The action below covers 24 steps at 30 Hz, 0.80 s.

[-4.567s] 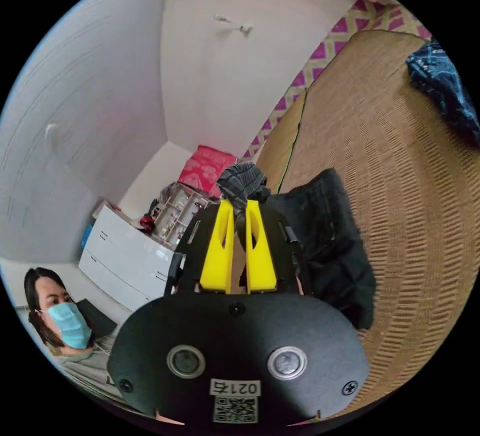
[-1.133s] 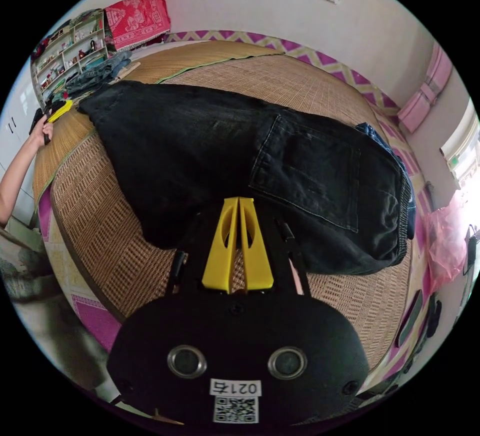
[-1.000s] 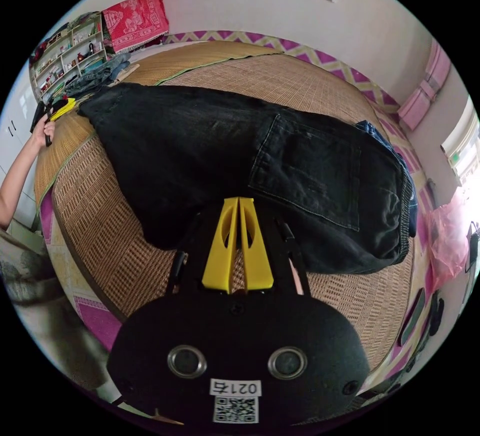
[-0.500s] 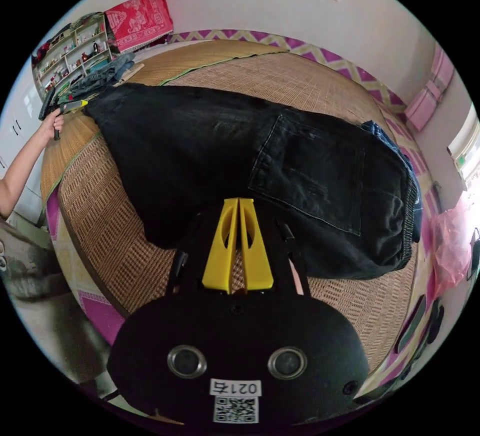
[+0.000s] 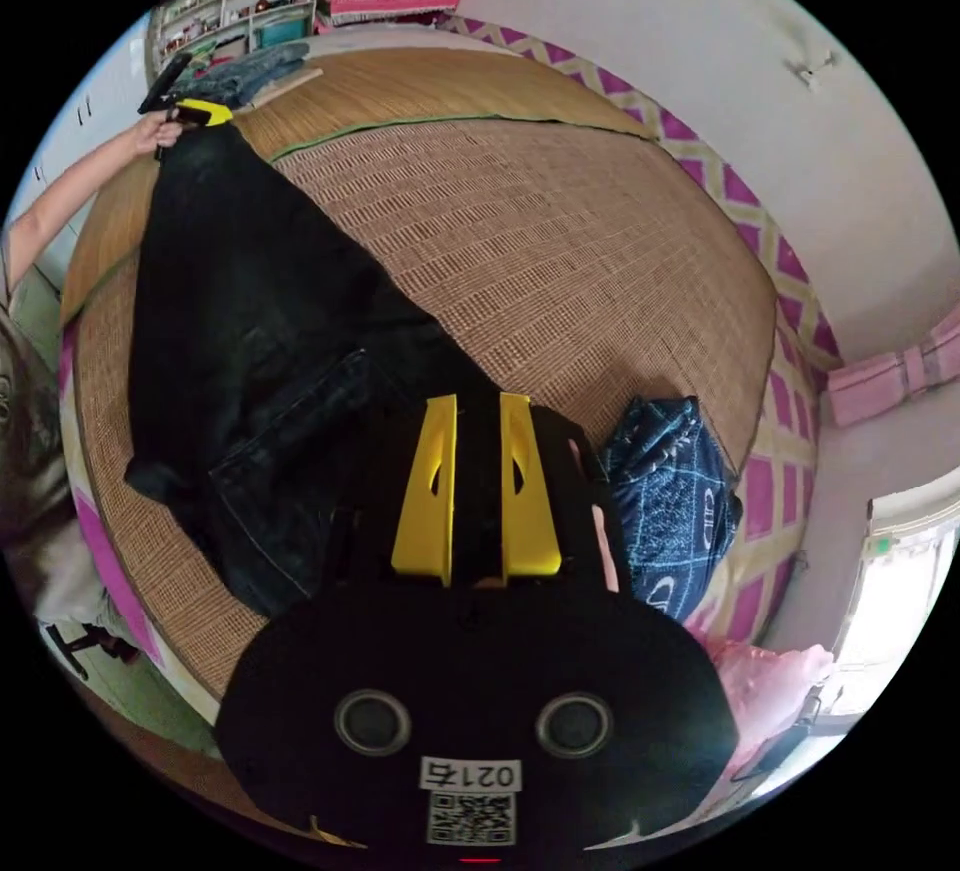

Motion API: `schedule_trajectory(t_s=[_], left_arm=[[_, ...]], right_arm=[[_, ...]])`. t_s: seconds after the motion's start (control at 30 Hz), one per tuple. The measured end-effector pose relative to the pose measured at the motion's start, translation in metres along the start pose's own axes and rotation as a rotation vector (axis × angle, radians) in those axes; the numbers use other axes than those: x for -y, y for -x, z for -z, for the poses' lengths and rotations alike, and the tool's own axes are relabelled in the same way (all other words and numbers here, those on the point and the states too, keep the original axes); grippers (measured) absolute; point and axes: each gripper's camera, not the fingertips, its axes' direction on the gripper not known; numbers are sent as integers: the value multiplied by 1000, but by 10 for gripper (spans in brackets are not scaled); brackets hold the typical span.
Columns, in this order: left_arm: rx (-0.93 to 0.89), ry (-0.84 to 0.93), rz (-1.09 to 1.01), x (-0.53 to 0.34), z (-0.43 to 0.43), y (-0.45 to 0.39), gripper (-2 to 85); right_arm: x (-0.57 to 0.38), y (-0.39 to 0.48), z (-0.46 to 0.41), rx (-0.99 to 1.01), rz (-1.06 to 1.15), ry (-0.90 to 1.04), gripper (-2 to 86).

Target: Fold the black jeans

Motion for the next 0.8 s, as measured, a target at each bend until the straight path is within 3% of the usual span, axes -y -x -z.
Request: schedule_trajectory(t_s=[0.17,0.3,0.5,0.7,0.8], left_arm=[[80,146,-133,58,-68,-29,80],[33,210,-225,89,-97,-51,88],[-40,255,-310,117,-110,-80,4],[-43,95,-316,134,-62,-103,-4],[-1,173,-326,141,-65,-103,15]], right_arm=[[17,-27,-42,70,43,100,82],[10,-29,-38,128,92,84,22],[-33,-37,3,159,49,-108,-7],[-78,-40,43,170,-11,-238,-8],[-93,-45,51,179,-37,-260,-8]])
